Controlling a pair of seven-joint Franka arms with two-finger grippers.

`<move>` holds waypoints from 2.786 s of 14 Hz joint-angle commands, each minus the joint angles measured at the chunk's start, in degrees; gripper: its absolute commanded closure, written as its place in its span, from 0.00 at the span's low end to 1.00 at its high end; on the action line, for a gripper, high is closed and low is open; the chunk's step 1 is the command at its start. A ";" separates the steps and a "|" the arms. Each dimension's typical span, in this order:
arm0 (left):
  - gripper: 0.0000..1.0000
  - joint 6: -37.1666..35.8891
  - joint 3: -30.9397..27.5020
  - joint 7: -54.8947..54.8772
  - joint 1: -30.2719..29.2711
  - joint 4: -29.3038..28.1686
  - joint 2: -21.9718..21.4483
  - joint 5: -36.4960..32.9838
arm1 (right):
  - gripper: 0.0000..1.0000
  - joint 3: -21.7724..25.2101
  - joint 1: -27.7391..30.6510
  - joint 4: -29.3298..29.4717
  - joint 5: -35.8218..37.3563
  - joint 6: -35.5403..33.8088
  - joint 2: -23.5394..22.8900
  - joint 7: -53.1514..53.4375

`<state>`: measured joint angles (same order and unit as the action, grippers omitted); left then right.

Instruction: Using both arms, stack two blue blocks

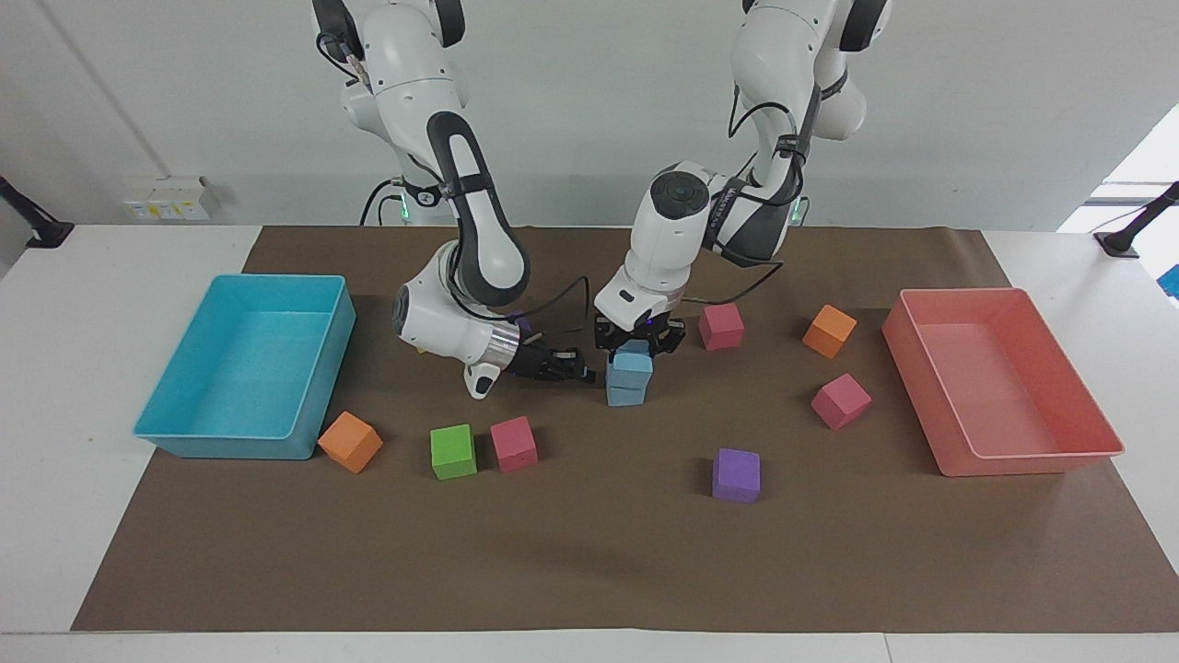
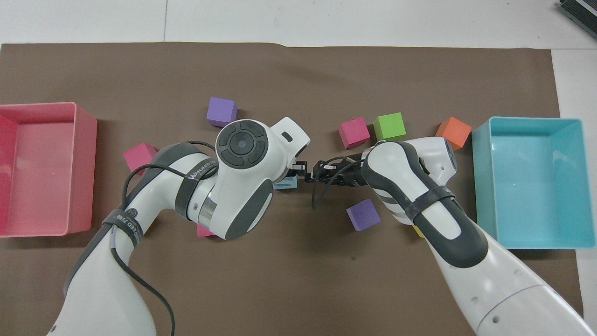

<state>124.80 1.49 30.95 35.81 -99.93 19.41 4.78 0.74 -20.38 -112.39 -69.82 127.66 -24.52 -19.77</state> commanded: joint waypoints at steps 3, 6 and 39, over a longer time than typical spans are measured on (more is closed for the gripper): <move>1.00 -0.08 -1.23 0.78 1.19 -0.27 0.27 1.02 | 1.00 -0.30 0.61 -0.11 -0.41 -1.01 0.09 -0.36; 1.00 -0.17 -1.23 1.04 1.10 -0.35 0.19 1.02 | 1.00 -0.30 0.61 -0.11 -0.41 -1.01 0.09 -0.36; 0.00 -0.87 -1.23 5.44 1.01 0.52 0.01 0.93 | 1.00 -0.30 0.61 -0.11 -0.41 -0.92 0.09 -0.36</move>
<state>123.98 1.29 36.19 35.82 -99.85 19.64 4.79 0.74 -20.38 -112.39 -69.82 127.62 -24.52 -19.77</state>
